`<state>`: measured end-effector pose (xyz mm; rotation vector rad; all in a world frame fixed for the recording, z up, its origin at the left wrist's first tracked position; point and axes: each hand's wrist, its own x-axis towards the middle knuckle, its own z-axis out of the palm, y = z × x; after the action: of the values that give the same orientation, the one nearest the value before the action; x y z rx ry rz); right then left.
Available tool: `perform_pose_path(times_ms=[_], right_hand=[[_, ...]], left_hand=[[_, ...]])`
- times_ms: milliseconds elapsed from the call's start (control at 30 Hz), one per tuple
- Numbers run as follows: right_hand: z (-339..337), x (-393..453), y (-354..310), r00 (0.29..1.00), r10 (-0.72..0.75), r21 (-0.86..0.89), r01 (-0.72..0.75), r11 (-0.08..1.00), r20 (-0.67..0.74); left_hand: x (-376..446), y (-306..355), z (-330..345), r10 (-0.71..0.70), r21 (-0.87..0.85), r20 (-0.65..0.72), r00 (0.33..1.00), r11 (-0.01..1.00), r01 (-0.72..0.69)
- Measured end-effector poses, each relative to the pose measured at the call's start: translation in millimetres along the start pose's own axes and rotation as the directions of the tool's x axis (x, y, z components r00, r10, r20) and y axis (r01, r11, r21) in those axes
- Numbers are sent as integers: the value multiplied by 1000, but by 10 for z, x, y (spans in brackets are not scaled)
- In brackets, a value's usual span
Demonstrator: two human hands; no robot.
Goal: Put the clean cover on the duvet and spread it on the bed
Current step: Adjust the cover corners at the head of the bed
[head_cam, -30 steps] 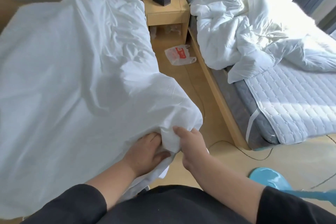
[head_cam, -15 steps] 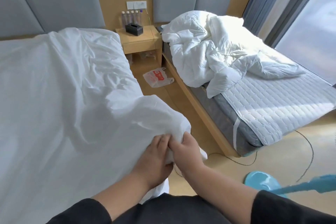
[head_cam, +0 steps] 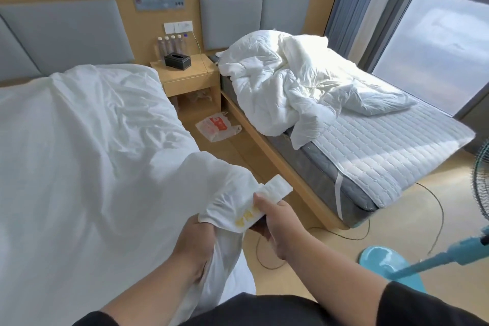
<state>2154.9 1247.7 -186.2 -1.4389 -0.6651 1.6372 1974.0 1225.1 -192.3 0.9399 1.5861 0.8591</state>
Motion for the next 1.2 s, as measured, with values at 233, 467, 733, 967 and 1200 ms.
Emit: perform_pose_path(times_ms=[233, 467, 733, 967, 1200], right_hand=[[661, -438, -526, 921, -324, -191, 365, 911, 216], [731, -662, -663, 830, -470, 144, 448, 882, 301], [1013, -279, -948, 787, -358, -53, 442, 896, 503], [574, 273, -446, 721, -527, -432, 692, 578, 450], [648, 470, -432, 927, -32, -647, 285, 707, 374]], left_hand=[[7, -57, -104, -70, 37, -56, 996, 997, 72], [-124, 230, -473, 794, 776, 49, 606, 352, -523], [-91, 345, -493, 35, 467, 68, 997, 882, -63], [-84, 557, -355, 60, -318, -191, 980, 940, -119], [67, 576, -200, -55, -523, -361, 931, 839, -153]])
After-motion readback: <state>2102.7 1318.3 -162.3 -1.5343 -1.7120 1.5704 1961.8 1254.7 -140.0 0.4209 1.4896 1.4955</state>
